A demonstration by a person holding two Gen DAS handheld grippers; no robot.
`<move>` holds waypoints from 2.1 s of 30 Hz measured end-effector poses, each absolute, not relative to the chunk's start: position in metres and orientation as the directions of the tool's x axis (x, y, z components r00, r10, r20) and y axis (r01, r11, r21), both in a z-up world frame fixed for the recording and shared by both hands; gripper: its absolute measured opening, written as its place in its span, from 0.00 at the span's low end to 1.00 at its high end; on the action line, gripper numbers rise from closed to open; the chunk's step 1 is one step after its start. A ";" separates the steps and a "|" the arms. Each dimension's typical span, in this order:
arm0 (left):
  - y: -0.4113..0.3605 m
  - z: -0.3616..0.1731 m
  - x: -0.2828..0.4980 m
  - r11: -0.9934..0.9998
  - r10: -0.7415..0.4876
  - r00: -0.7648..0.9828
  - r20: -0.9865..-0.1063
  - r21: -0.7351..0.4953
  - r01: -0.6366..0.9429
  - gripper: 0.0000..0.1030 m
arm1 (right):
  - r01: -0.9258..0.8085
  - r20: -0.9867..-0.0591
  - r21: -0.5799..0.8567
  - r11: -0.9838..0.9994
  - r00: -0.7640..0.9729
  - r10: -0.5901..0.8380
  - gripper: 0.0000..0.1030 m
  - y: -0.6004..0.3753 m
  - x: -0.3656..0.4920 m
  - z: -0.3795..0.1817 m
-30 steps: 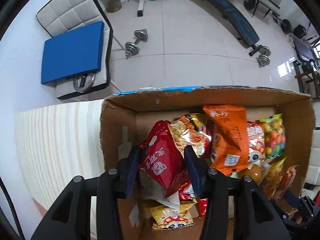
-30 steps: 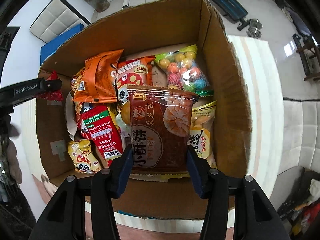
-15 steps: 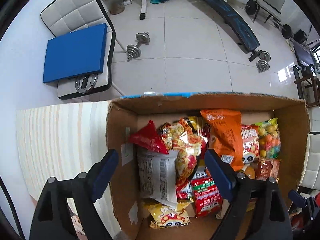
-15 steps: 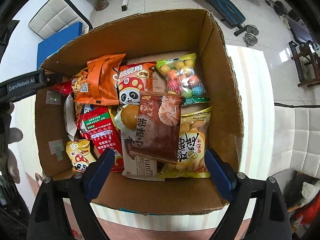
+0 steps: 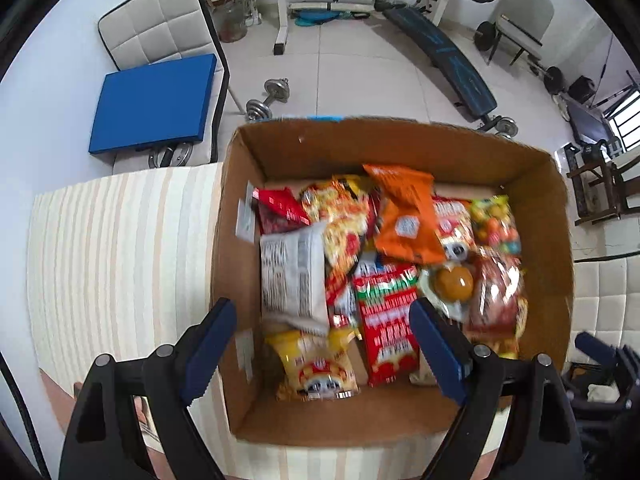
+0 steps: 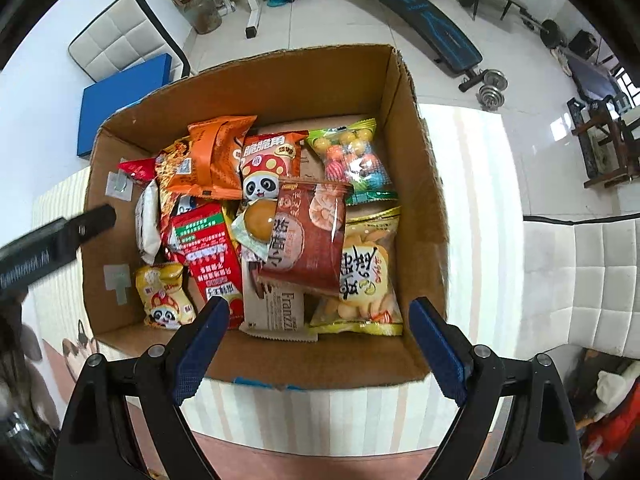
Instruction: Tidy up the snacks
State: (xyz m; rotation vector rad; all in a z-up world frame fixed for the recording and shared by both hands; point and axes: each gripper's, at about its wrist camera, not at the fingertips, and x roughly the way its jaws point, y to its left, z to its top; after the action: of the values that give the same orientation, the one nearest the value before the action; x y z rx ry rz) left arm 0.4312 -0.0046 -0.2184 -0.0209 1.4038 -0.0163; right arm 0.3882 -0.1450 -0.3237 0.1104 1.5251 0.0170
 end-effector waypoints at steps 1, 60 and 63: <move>-0.005 -0.215 0.424 1.000 -0.026 0.176 -0.984 -0.026 -0.002 0.86 | 0.056 -0.996 0.080 0.995 0.053 0.078 0.91 -0.145 0.385 -0.321; -0.027 -0.003 0.127 0.999 -0.039 0.631 -0.774 -0.039 0.013 0.97 | 0.008 -0.826 0.022 1.000 0.564 0.013 0.94 -0.154 0.079 -0.062; -0.029 -0.006 0.128 0.999 -0.039 0.639 -0.768 -0.035 0.019 0.98 | 0.011 -0.825 0.039 0.999 0.564 0.026 0.96 -0.156 0.083 -0.066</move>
State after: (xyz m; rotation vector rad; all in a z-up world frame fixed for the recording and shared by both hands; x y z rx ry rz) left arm 0.1284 -0.0288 -0.0057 -0.0249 0.8770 -0.0330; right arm 0.0832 -0.1555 -0.0655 0.0407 0.9715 0.0089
